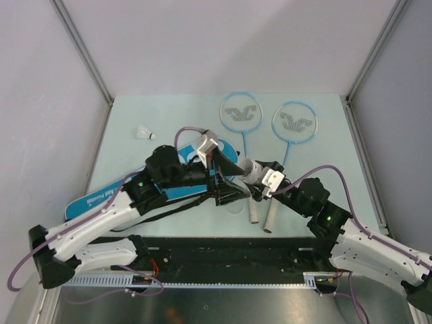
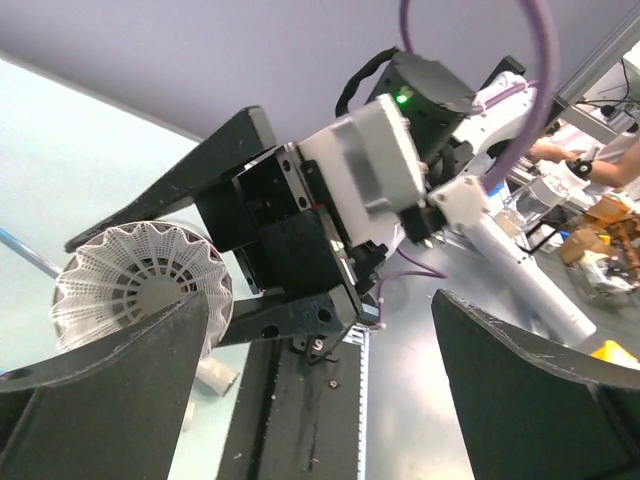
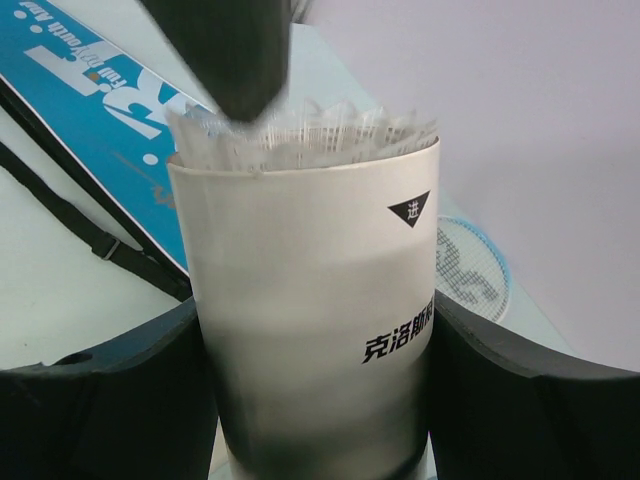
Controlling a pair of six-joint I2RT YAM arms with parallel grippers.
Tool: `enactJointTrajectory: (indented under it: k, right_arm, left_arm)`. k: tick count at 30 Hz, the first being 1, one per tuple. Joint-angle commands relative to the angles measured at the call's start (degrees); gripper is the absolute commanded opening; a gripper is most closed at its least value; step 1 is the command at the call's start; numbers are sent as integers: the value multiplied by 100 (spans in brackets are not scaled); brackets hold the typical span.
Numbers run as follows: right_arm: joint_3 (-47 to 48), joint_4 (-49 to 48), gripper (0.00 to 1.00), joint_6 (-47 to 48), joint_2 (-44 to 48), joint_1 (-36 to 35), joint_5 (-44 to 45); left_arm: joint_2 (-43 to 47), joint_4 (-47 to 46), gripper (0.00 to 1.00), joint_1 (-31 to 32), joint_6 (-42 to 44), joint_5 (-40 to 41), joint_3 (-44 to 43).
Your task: Pack up the badminton gear
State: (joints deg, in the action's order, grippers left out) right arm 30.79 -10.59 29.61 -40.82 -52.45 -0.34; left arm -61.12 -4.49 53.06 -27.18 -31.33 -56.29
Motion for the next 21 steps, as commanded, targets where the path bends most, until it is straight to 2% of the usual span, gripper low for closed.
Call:
enactJointTrajectory:
  k: [1,3,4,6,7,9,10,12,13,21]
  right_arm:
    - [-20,-22,25,-297,135,-37,-195]
    - [-20,22,25,-306,127,-29,-221]
    - [-20,22,25,-315,135,-46,-221]
    - [-20,22,25,-324,179,-38,-247]
    - [-20,4,25,-324,188,-38,-256]
    - [-20,-31,26,-324,197,-38,-300]
    - [-20,-40,26,-315,197,-38,-309]
    - [-20,-57,25,-298,180,-38,-309]
    - [-20,-49,26,-297,188,-38,-309]
    - [-20,-101,25,-315,197,-38,-370]
  left_arm:
    - [670,185,95,12,845,294,66]
    - [829,360,90,3,1004,610,57]
    - [917,405,78,-15,1030,767,31]
    - [918,947,62,-67,1065,1197,-83]
    - [840,1150,47,-85,1100,1304,-310]
    - [488,1563,32,-76,1180,1393,-505]
    - [383,1635,18,-76,1171,1367,-645]
    - [67,1836,3,-68,1162,1410,-777]
    - [-30,1881,0,-67,1180,1428,-865]
    - [-856,1996,0,73,1180,1533,-1243]
